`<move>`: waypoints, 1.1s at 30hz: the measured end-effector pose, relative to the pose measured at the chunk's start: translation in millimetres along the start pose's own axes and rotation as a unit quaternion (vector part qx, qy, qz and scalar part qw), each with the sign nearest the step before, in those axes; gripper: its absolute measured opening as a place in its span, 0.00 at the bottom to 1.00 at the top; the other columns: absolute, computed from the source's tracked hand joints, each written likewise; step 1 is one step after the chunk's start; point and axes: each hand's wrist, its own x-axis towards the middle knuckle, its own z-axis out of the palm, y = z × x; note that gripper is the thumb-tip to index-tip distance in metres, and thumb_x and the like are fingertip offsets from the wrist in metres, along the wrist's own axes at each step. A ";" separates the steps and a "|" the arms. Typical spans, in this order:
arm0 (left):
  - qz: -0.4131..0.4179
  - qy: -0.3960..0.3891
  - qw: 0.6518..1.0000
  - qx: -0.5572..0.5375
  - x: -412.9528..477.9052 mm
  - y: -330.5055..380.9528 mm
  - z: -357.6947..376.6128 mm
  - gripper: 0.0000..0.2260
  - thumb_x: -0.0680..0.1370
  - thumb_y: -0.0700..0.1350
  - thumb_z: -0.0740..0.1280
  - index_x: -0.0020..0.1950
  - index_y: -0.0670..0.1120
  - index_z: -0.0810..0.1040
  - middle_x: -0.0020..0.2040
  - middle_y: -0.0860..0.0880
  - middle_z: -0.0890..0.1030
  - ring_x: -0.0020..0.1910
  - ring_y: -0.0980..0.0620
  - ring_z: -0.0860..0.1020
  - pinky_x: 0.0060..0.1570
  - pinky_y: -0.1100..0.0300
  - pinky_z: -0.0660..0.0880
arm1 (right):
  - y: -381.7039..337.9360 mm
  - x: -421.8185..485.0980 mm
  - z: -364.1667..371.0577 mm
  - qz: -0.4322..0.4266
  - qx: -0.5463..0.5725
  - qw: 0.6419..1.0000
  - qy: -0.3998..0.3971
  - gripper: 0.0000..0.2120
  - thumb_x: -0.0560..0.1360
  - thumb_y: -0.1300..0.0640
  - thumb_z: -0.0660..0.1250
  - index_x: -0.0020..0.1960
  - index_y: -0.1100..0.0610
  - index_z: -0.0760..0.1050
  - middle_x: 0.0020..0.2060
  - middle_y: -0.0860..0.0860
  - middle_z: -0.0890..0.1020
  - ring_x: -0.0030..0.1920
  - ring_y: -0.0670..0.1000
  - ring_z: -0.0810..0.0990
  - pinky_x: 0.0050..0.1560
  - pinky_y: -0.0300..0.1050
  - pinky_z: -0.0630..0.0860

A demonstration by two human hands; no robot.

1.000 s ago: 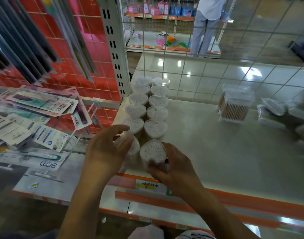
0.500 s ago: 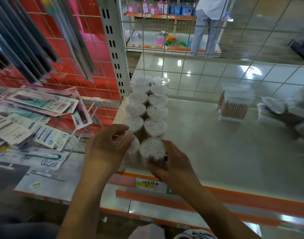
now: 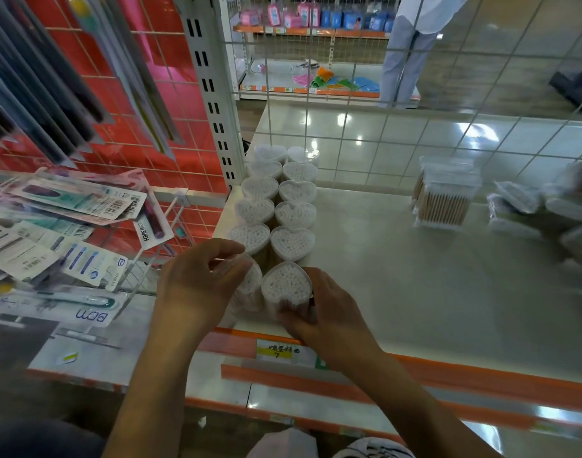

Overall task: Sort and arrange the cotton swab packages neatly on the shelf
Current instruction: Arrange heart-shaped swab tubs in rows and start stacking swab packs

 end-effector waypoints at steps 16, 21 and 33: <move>0.005 -0.003 1.000 -0.018 0.2 0.8 -2.8 0.04 0.73 0.46 0.72 0.44 0.56 0.83 0.41 0.61 0.80 0.44 0.63 0.77 0.41 0.68 0.71 | -2.6 2.2 -1.9 0.008 0.000 1.000 -0.016 0.25 0.73 0.44 0.67 0.64 0.53 0.65 0.56 0.49 0.75 0.48 0.42 0.70 0.38 0.23 0.63; 0.002 -0.004 1.000 0.001 0.8 -0.2 -2.5 0.08 0.74 0.49 0.71 0.52 0.53 0.82 0.46 0.57 0.81 0.45 0.61 0.78 0.42 0.67 0.71 | -0.8 1.7 -0.4 0.011 -0.004 1.000 -0.015 0.26 0.72 0.45 0.69 0.64 0.52 0.65 0.56 0.49 0.75 0.47 0.43 0.70 0.39 0.23 0.63; 0.050 0.093 0.993 0.061 -6.2 5.2 -2.9 0.11 0.76 0.51 0.69 0.56 0.49 0.80 0.50 0.53 0.79 0.46 0.52 0.76 0.43 0.61 0.69 | 5.3 -2.1 -0.2 0.013 0.000 1.000 -0.008 0.26 0.70 0.45 0.71 0.63 0.52 0.67 0.55 0.47 0.76 0.50 0.44 0.75 0.45 0.26 0.66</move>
